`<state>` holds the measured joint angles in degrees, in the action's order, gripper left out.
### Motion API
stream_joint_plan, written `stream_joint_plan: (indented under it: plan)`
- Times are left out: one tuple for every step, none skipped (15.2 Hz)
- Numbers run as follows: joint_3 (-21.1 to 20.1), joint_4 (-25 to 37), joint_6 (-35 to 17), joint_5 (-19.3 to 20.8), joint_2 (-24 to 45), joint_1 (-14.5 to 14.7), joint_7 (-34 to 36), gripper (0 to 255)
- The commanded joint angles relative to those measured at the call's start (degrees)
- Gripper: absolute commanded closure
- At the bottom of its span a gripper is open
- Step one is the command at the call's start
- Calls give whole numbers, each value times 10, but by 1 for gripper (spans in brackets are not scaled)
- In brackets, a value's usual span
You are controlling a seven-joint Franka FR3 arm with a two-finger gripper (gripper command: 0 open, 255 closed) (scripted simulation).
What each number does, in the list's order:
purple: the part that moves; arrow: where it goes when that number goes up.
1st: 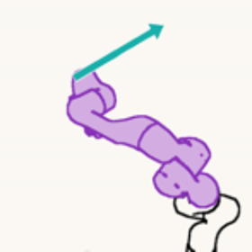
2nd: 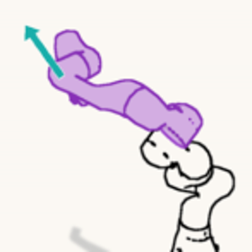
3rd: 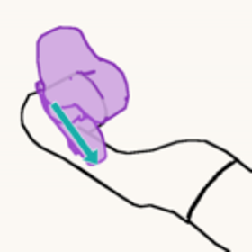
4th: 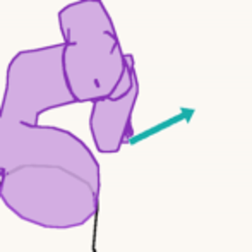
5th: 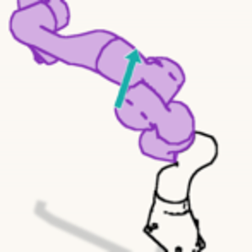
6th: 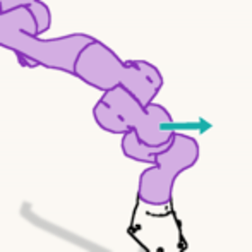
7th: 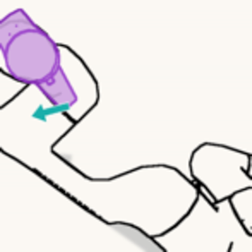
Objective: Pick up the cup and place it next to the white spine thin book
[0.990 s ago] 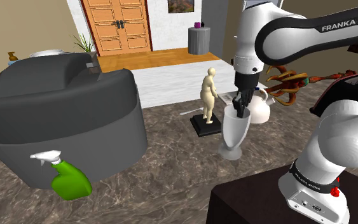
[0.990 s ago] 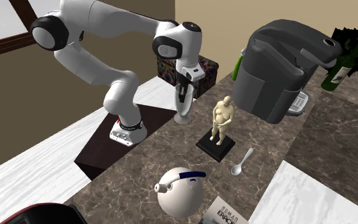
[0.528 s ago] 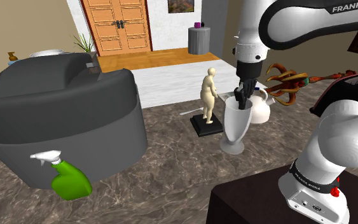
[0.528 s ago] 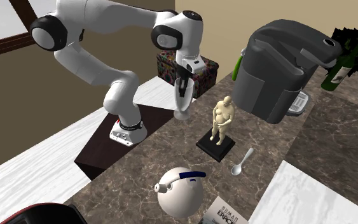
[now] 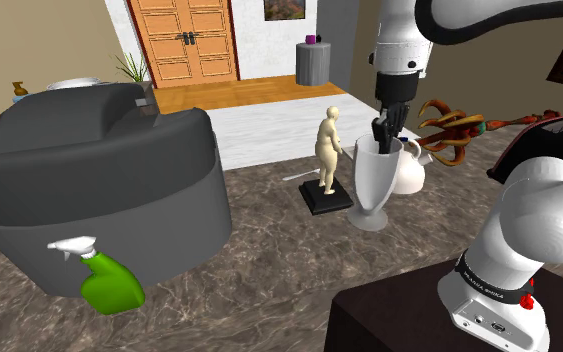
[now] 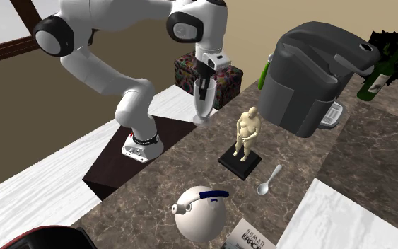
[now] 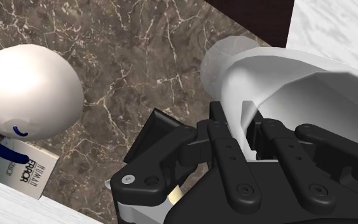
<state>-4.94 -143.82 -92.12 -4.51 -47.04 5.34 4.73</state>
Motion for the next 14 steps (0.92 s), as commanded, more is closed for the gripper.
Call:
stream_joint_plan:
  plan:
    - [1, 17, 14, 1, 2, 0, 1, 255]
    - [1, 25, 21, 1, 3, 0, 1, 255]
    - [2, 34, 29, 1, 5, -1, 1, 255]
    - [2, 42, 36, 2, 6, -1, 1, 255]
    - [2, 51, 43, 2, 8, -1, 1, 255]
    - [3, 60, 50, 3, 10, -1, 2, 255]
    - [3, 68, 57, 3, 11, -1, 2, 255]
    - [3, 77, 64, 3, 13, -2, 2, 255]
    - [4, 86, 71, 4, 15, -2, 2, 255]
    - [4, 95, 78, 4, 17, -2, 2, 255]
    - [4, 105, 85, 4, 20, -2, 3, 255]
    - [5, 114, 92, 5, 22, -2, 3, 255]
    - [5, 123, 99, 5, 24, -2, 3, 255]
    - [5, 133, 105, 5, 27, -2, 3, 255]
